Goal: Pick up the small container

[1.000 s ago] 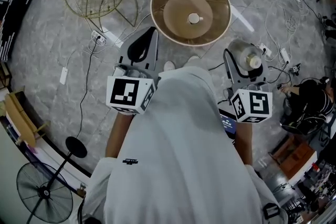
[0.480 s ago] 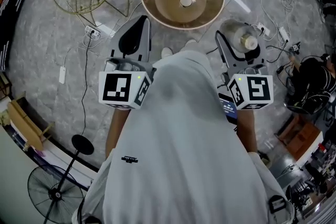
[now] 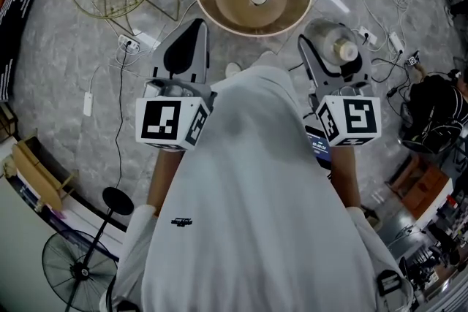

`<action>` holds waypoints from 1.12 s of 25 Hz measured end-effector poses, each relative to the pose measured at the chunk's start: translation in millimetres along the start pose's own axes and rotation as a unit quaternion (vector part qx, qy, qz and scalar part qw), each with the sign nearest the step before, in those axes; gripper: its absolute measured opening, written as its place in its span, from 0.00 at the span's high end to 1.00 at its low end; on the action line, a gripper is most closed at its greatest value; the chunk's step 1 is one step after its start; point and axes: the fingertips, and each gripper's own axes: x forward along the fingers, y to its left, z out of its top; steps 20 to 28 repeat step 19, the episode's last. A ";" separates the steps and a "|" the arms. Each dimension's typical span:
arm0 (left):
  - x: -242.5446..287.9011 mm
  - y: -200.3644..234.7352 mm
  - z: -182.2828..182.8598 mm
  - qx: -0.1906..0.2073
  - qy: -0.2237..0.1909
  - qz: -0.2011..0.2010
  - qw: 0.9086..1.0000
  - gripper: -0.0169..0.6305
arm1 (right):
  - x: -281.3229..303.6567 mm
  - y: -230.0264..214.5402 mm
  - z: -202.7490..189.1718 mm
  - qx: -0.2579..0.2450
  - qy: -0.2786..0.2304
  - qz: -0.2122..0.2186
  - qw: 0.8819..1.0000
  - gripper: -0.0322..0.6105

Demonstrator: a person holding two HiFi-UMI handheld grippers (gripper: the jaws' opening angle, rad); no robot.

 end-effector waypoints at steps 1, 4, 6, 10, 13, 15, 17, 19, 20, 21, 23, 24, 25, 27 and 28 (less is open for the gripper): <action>-0.4 0.8 -0.3 -0.002 -0.001 0.000 1.000 0.95 | 0.3 1.0 -0.2 0.000 0.000 0.000 1.000 0.43; -1.4 0.5 -0.9 -0.004 -0.001 -0.001 1.000 0.95 | -0.4 3.3 -0.5 0.003 0.000 -0.002 1.000 0.43; -1.3 -1.3 -0.5 -0.003 0.000 -0.004 1.000 0.95 | -1.5 3.2 0.0 0.004 -0.001 -0.004 1.000 0.43; -1.9 -1.5 -0.8 -0.003 0.002 -0.006 1.000 0.95 | -1.5 3.6 0.6 0.005 -0.002 -0.006 1.000 0.43; -1.7 -0.3 -1.9 -0.004 0.003 -0.005 1.000 0.95 | -1.2 2.4 0.1 0.005 -0.001 -0.009 1.000 0.43; -1.0 -0.2 -2.0 -0.005 0.004 -0.005 1.000 0.95 | -2.0 1.2 -0.3 0.005 0.000 -0.011 1.000 0.43; -0.6 -0.3 -1.2 -0.005 0.003 -0.005 1.000 0.95 | -2.6 0.5 -0.3 0.004 0.000 -0.012 1.000 0.43; -0.3 -0.2 -0.1 -0.005 0.001 -0.005 1.000 0.95 | -2.9 0.3 0.1 0.003 0.001 -0.013 1.000 0.43; -0.3 -0.2 -0.1 -0.005 0.001 -0.005 1.000 0.95 | -2.9 0.3 0.1 0.003 0.001 -0.013 1.000 0.43; -0.3 -0.2 -0.1 -0.005 0.001 -0.005 1.000 0.95 | -2.9 0.3 0.1 0.003 0.001 -0.013 1.000 0.43; -0.3 -0.2 -0.1 -0.005 0.001 -0.005 1.000 0.95 | -2.9 0.3 0.1 0.003 0.001 -0.013 1.000 0.43; -0.3 -0.2 -0.1 -0.005 0.001 -0.005 1.000 0.95 | -2.9 0.3 0.1 0.003 0.001 -0.013 1.000 0.43; -0.3 -0.2 -0.1 -0.005 0.001 -0.005 1.000 0.95 | -2.9 0.3 0.1 0.003 0.001 -0.013 1.000 0.43; -0.3 -0.2 -0.1 -0.005 0.001 -0.005 1.000 0.95 | -2.9 0.3 0.1 0.003 0.001 -0.013 1.000 0.43; -0.3 -0.2 -0.1 -0.005 0.001 -0.005 1.000 0.95 | -2.9 0.3 0.1 0.003 0.001 -0.013 1.000 0.43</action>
